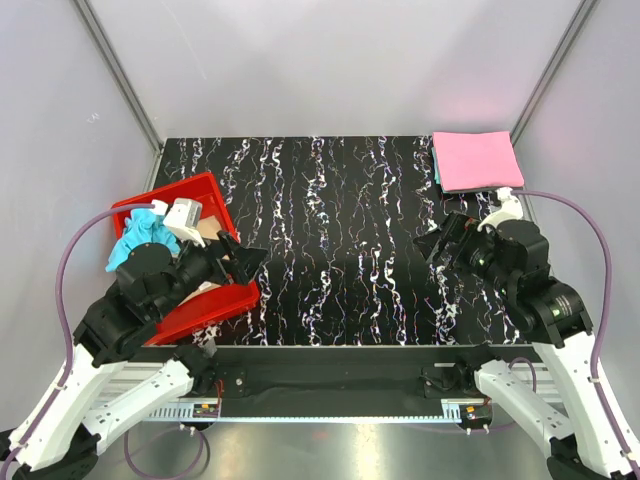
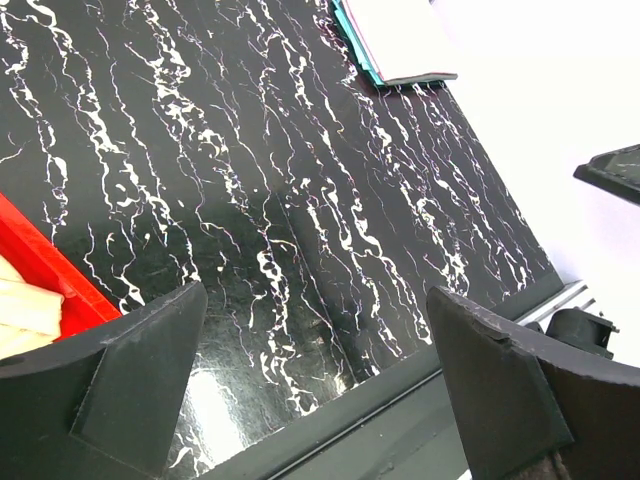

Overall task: Fold and stack the t-shirts
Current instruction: Grab the tshirt from the pile, then move the tshirt to the center of the board, then flatten the tshirt out

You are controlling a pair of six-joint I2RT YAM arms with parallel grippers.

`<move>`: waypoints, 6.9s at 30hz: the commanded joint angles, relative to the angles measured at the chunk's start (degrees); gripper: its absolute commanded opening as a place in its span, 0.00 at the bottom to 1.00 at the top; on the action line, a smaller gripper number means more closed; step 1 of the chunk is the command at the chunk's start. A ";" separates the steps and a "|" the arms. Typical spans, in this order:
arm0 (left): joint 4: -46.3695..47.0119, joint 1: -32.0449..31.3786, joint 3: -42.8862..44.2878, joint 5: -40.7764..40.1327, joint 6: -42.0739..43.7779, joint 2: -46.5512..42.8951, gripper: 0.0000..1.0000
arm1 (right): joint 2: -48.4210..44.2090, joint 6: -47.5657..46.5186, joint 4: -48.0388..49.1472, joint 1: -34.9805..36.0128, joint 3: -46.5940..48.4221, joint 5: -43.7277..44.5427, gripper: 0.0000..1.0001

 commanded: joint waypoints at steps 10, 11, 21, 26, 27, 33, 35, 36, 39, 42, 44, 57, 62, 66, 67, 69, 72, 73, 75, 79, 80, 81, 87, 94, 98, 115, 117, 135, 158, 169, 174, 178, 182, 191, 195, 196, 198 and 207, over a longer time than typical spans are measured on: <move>-5.25 4.26 11.44 -35.95 -6.29 14.70 0.99 | -3.07 0.48 1.10 0.30 0.17 -1.20 1.00; -5.60 9.68 12.49 -36.22 -8.47 17.93 0.99 | -3.33 1.35 1.97 0.21 -0.36 -1.73 1.00; 2.53 42.50 0.84 -27.00 -22.72 31.67 0.95 | -6.41 6.54 7.35 0.30 -6.16 -12.62 1.00; 12.25 50.59 -1.75 -21.47 -20.97 41.83 0.99 | -7.90 9.09 9.80 0.30 -6.87 -15.08 1.00; 11.71 51.38 -0.26 -20.94 -20.88 44.39 0.99 | -8.08 8.92 9.81 0.21 -6.52 -15.61 1.00; 10.28 54.29 9.07 -19.62 -19.14 59.44 0.88 | -8.96 5.58 5.41 0.21 -3.00 -13.42 1.00; 13.97 54.29 10.73 -17.86 -15.27 60.50 0.60 | -9.22 4.70 4.53 0.04 -2.12 -12.81 1.00; 13.64 54.38 12.22 -18.03 -14.82 60.94 0.44 | -9.57 4.70 4.27 0.30 -1.86 -12.54 1.00; 10.40 54.47 19.60 -16.55 -12.28 61.82 0.00 | -9.75 4.52 3.13 0.30 -0.72 -11.05 1.00; 10.29 52.72 24.96 -10.14 -10.43 56.13 0.00 | -9.75 4.70 2.60 0.30 0.34 -10.35 1.00; 13.97 48.60 27.08 -6.09 -8.15 48.86 0.00 | -9.66 4.87 2.77 0.21 0.78 -9.38 1.00; 44.75 23.19 28.78 31.19 -28.27 28.87 0.00 | -8.17 9.00 0.84 0.21 2.71 -4.55 1.00; 45.62 17.03 10.61 28.90 -24.93 27.37 0.19 | -9.22 11.11 -2.85 0.21 1.49 -0.42 1.00; 44.16 15.45 -6.54 30.65 -20.81 33.50 0.66 | -11.50 13.92 -3.90 0.21 -1.94 3.62 1.00; 41.70 15.36 -7.35 30.66 -16.97 37.26 0.69 | -11.68 15.76 -5.12 0.21 -3.08 4.33 1.00; 32.30 14.22 -8.58 25.25 -13.25 39.93 0.73 | -11.60 17.44 -6.80 0.21 -4.14 6.60 0.98; 27.98 9.76 -11.13 16.38 -8.76 39.86 0.75 | -10.20 19.99 -9.70 0.30 -8.43 10.20 0.97; 27.36 8.08 -12.45 14.42 -7.62 38.89 0.75 | -9.49 20.43 -9.36 0.30 -9.41 10.74 0.97; 26.39 3.17 -12.81 10.82 -6.39 38.62 0.77 | -6.25 20.70 -8.57 0.21 -11.34 13.80 0.96; 27.34 -2.04 -12.29 11.58 -5.59 42.47 0.78 | 2.44 17.28 -3.04 -0.05 -10.74 19.61 0.96; 27.35 -2.83 -10.89 11.58 -5.42 43.79 0.78 | 7.60 16.57 -2.59 -0.48 -9.86 21.28 0.96; 27.26 -4.23 -10.01 11.50 -5.50 45.02 0.78 | 10.52 15.35 -2.94 -1.19 -7.25 23.38 0.96; 33.67 -10.64 -0.88 17.29 -7.52 55.83 0.78 | 25.14 17.35 -6.02 -13.48 -2.82 16.22 0.89; 37.81 -13.21 8.35 19.23 -8.49 70.23 0.72 | 23.91 15.60 -1.53 -27.47 -7.57 8.82 0.88; 40.01 -13.82 11.35 20.11 -10.07 75.87 0.70 | 24.52 14.20 -0.83 -28.44 -7.57 9.34 0.88; 37.90 -18.13 15.57 13.78 -16.40 82.21 0.32 | 26.11 10.59 3.83 -29.76 -11.08 1.96 0.87; 36.42 -17.95 17.50 14.92 -16.66 82.13 0.05 | 25.50 11.03 2.95 -29.84 -11.17 2.84 0.87; 8.72 3.31 8.82 8.69 -9.72 41.09 0.00 | 26.36 13.92 0.57 -31.25 -11.52 5.04 0.83; 14.25 11.58 8.98 10.17 -8.93 36.69 0.00 | 41.31 17.79 9.89 -32.13 -15.40 18.74 0.58; 9.69 11.67 19.08 5.70 -7.09 37.30 0.00 | 40.98 14.81 2.88 -32.31 -0.14 19.01 0.00; 8.19 12.10 22.52 1.13 -5.24 38.70 0.00 | 36.57 12.00 2.60 -32.31 4.12 11.04 0.10; 8.72 13.42 20.42 1.39 -5.68 39.50 0.00 | 36.66 14.53 -0.21 -32.31 -1.74 1.37 0.43; 10.65 14.57 16.64 4.10 -6.03 39.50 0.00 | 34.72 16.65 7.86 -32.31 -13.62 -7.44 0.49; 12.06 14.74 13.29 7.10 -6.03 38.97 0.00 | 39.29 18.76 6.65 -25.73 -11.62 -5.17 0.54; 11.97 14.74 12.33 6.58 -5.77 38.18 0.00 | 35.36 23.41 7.51 -22.90 -16.78 -5.51 0.61; 11.97 14.83 12.06 6.57 -5.77 38.01 0.00 | 34.29 24.20 9.26 -22.64 -19.41 -5.51 0.62; 11.97 14.83 11.97 6.75 -5.76 38.09 0.00 | 32.18 24.56 10.33 -22.55 -21.45 -4.29 0.66; 11.80 14.83 11.19 7.19 -5.33 37.48 0.00 | 36.47 20.09 8.23 -22.55 -14.70 2.29 0.59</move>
